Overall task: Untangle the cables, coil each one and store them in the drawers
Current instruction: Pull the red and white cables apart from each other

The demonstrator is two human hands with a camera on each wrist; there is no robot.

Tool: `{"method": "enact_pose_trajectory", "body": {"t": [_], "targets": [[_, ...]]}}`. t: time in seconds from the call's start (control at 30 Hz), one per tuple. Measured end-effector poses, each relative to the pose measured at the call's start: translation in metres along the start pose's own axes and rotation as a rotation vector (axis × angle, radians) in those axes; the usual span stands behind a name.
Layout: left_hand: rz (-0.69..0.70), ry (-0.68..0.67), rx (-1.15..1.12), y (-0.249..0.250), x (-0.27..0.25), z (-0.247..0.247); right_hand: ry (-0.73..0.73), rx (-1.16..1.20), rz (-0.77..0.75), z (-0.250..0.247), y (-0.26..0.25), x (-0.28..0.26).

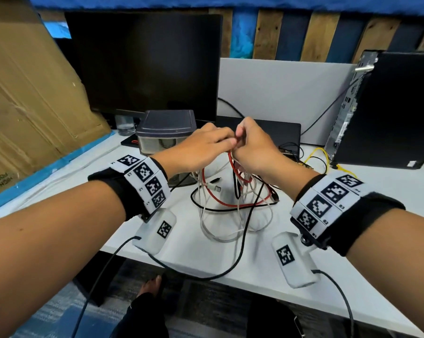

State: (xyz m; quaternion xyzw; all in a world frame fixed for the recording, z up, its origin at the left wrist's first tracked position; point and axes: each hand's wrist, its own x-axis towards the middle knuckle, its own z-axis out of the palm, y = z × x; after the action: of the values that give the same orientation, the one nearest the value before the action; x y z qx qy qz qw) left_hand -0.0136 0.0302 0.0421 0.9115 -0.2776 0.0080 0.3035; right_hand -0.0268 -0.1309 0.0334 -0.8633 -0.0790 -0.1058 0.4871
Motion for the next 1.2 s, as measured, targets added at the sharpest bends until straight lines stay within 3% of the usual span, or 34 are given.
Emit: {"method": "enact_pose_trajectory", "body": {"t": [0.27,0.43,0.53,0.63,0.77,0.87,1.0,1.1,1.13,1.2], "targets": [[-0.026,0.114,0.188,0.004,0.010,0.001,-0.009,-0.020,0.013,0.006,-0.003,-0.003],[0.047,0.040,0.217,0.004,0.012,-0.001,-0.014,-0.089,-0.036,0.002,0.002,-0.006],[-0.004,-0.042,0.320,0.001,0.012,-0.001,-0.011,-0.069,-0.030,-0.003,0.006,-0.001],[-0.071,-0.123,0.323,-0.012,0.009,-0.003,0.129,-0.020,-0.057,-0.015,0.007,0.007],[-0.100,-0.072,0.159,-0.024,0.005,-0.002,0.369,0.022,-0.083,-0.037,0.007,0.015],[-0.076,-0.036,0.167,-0.023,0.006,0.005,0.251,-0.311,-0.039,-0.044,0.007,0.011],[-0.022,0.036,0.138,-0.013,0.011,0.013,0.058,-0.760,-0.250,-0.032,-0.010,0.001],[0.025,0.070,0.111,-0.005,0.012,0.014,-0.130,-0.776,-0.227,-0.021,-0.019,0.006],[0.026,0.076,0.098,-0.004,0.013,0.014,-0.113,-0.753,-0.227,-0.021,-0.020,0.011],[-0.012,0.079,0.040,-0.006,0.012,0.013,0.059,-0.572,-0.210,-0.025,-0.019,0.027]]}}
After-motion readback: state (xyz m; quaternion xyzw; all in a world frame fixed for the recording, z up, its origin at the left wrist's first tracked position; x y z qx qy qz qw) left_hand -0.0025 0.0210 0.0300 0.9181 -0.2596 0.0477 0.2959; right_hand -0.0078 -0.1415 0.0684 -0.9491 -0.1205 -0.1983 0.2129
